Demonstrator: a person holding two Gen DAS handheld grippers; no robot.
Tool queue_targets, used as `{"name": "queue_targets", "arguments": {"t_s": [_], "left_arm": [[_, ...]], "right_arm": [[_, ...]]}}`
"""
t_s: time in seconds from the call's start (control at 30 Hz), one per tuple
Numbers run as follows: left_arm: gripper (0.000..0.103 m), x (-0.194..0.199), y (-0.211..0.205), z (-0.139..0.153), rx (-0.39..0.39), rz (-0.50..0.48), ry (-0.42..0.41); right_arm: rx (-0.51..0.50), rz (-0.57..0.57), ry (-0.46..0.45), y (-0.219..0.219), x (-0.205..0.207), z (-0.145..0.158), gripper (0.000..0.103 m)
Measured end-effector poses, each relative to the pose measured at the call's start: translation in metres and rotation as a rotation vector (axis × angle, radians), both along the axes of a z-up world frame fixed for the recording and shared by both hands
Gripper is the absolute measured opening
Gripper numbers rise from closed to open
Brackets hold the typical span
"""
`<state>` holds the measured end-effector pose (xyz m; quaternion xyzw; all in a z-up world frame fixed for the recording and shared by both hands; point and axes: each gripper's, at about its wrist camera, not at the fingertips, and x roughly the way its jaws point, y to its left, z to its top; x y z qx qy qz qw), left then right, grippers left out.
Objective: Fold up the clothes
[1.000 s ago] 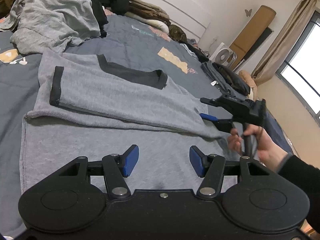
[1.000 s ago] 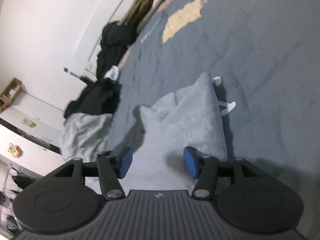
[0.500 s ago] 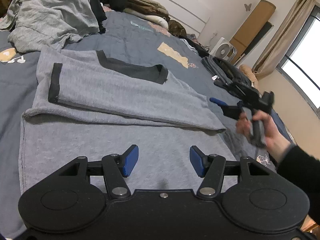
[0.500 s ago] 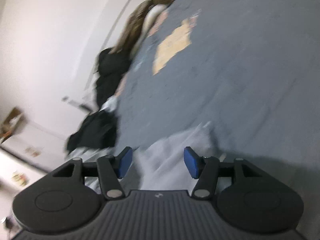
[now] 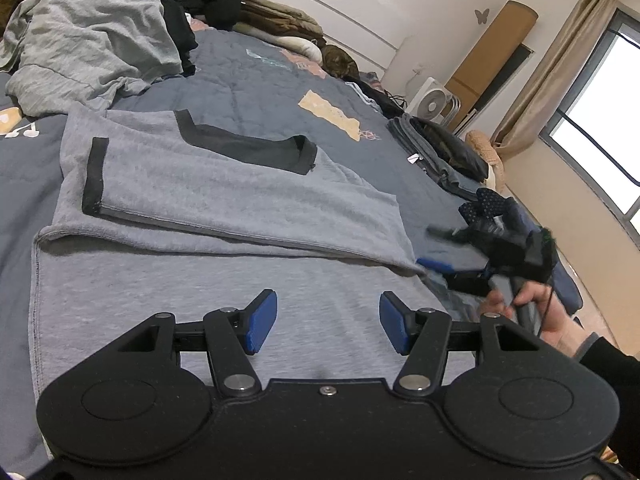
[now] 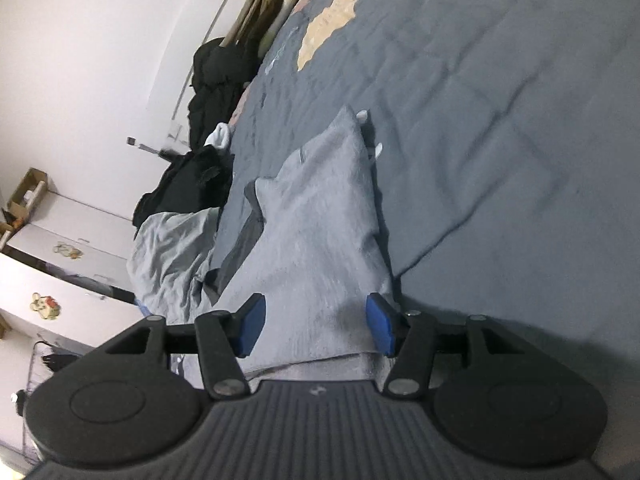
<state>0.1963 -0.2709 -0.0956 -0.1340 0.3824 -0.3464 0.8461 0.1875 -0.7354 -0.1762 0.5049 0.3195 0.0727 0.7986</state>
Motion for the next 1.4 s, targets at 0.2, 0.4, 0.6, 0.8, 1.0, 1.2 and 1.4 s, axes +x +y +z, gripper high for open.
{"name": "queue_targets", "arguments": {"t_s": [0.2, 0.4, 0.6, 0.8, 1.0, 1.2, 1.4], "left_arm": [[0.057, -0.001, -0.001, -0.001, 0.006, -0.006, -0.005], [0.057, 0.002, 0.002, -0.003, 0.027, 0.015, -0.009], [0.057, 0.011, 0.023, 0.002, 0.078, 0.162, -0.059], [0.057, 0.021, 0.045, 0.006, 0.081, 0.296, -0.054], [0.057, 0.025, 0.059, 0.008, 0.076, 0.353, -0.045], [0.057, 0.018, 0.054, 0.012, 0.105, 0.334, -0.089], [0.057, 0.001, 0.062, 0.005, 0.162, 0.346, -0.081]], "right_arm": [[-0.008, -0.06, -0.101, 0.004, 0.028, 0.025, 0.06], [-0.031, -0.05, 0.026, 0.01, 0.048, -0.006, 0.06], [-0.188, -0.027, 0.023, 0.026, 0.018, 0.014, 0.061], [-0.285, -0.08, -0.011, 0.048, -0.019, 0.054, 0.061], [-0.347, -0.15, -0.057, 0.087, -0.078, 0.083, 0.063], [-0.481, -0.113, -0.049, 0.111, -0.121, 0.084, 0.067], [-0.542, -0.102, -0.043, 0.127, -0.15, 0.079, 0.067]]}}
